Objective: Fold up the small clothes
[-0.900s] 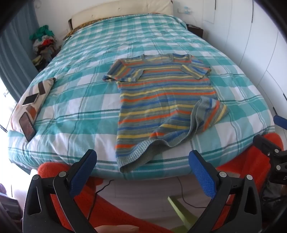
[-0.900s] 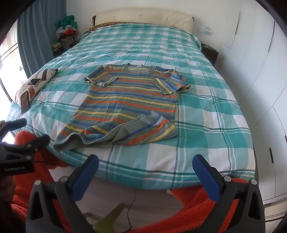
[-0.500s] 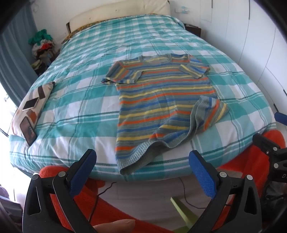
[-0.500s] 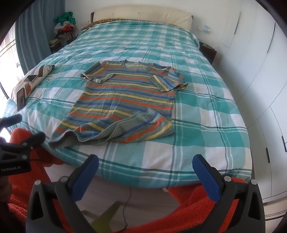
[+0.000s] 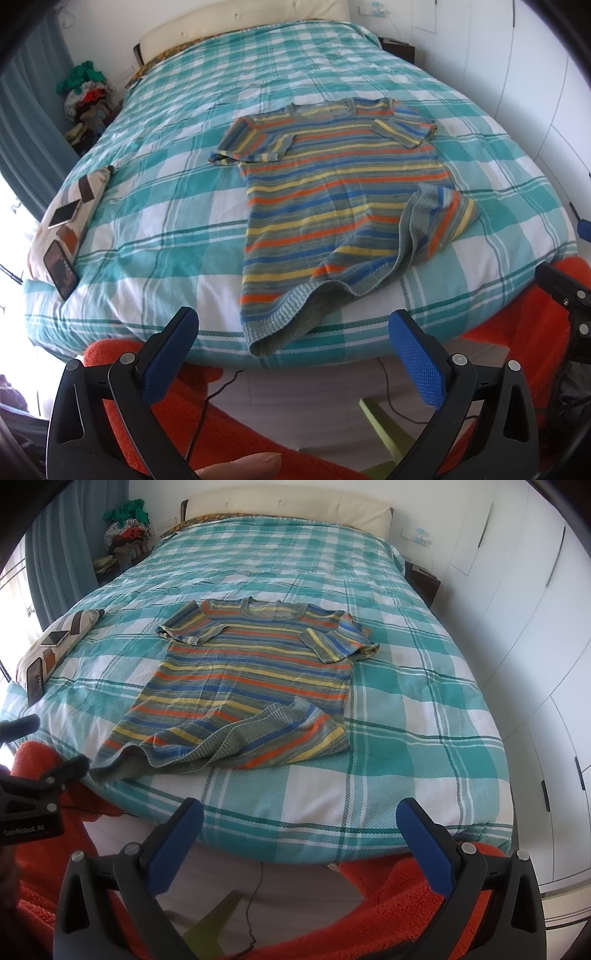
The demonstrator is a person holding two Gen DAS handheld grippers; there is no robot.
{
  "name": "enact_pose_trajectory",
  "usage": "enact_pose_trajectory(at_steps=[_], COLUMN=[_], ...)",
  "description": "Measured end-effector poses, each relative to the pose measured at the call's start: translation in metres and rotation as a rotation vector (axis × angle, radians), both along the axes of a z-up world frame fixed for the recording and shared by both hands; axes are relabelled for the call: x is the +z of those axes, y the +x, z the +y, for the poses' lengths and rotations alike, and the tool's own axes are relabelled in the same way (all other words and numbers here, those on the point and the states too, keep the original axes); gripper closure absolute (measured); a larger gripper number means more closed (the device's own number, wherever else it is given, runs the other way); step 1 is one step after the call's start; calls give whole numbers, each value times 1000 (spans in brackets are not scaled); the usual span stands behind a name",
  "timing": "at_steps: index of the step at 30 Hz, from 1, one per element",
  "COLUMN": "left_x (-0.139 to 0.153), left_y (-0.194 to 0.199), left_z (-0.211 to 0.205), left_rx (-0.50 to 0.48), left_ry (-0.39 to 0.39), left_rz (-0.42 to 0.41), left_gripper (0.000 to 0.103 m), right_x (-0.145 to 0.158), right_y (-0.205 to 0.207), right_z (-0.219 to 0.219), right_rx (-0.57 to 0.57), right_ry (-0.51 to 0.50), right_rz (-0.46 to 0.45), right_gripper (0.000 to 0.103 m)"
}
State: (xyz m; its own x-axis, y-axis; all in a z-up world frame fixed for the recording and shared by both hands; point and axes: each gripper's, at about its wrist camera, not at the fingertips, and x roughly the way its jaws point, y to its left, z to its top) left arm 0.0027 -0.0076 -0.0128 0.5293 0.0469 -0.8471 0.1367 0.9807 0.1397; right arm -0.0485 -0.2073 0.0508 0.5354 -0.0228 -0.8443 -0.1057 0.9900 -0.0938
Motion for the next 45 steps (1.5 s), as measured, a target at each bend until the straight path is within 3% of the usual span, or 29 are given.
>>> enact_pose_trajectory(at_steps=[12, 18, 25, 29, 32, 33, 34, 38, 40, 41, 45], left_x=[-3, -5, -16, -53, -82, -90, -96, -116, -117, -114, -84], left_y=[0, 1, 17, 37, 44, 45, 47, 53, 51, 49, 25], left_z=[5, 15, 38, 61, 53, 49, 45, 30, 31, 34, 49], left_rx=[11, 30, 59, -44, -172, -203, -232, -292, -302, -301, -386], left_ry=[-29, -90, -22, -102, -69, -52, -41, 25, 13, -1, -79], left_rz=[25, 54, 30, 97, 124, 126, 126, 148, 136, 130, 72], left_gripper=[0, 0, 0, 1, 2, 3, 5, 51, 77, 97, 97], right_x=[-3, -2, -7, -26, -57, -67, -78, -125, -140, -136, -86], right_y=[-1, -1, 12, 54, 111, 130, 147, 196, 200, 194, 137], right_z=[2, 2, -12, -39, -50, -49, -46, -30, -27, -26, -34], right_rx=[-2, 0, 53, 168, 245, 283, 320, 422, 449, 473, 665], right_ry=[-11, -8, 23, 128, 156, 152, 150, 186, 252, 255, 280], right_rz=[7, 8, -21, -61, 9, 45, 77, 252, 323, 307, 220], right_gripper=[0, 0, 0, 0, 6, 14, 20, 32, 95, 95, 95])
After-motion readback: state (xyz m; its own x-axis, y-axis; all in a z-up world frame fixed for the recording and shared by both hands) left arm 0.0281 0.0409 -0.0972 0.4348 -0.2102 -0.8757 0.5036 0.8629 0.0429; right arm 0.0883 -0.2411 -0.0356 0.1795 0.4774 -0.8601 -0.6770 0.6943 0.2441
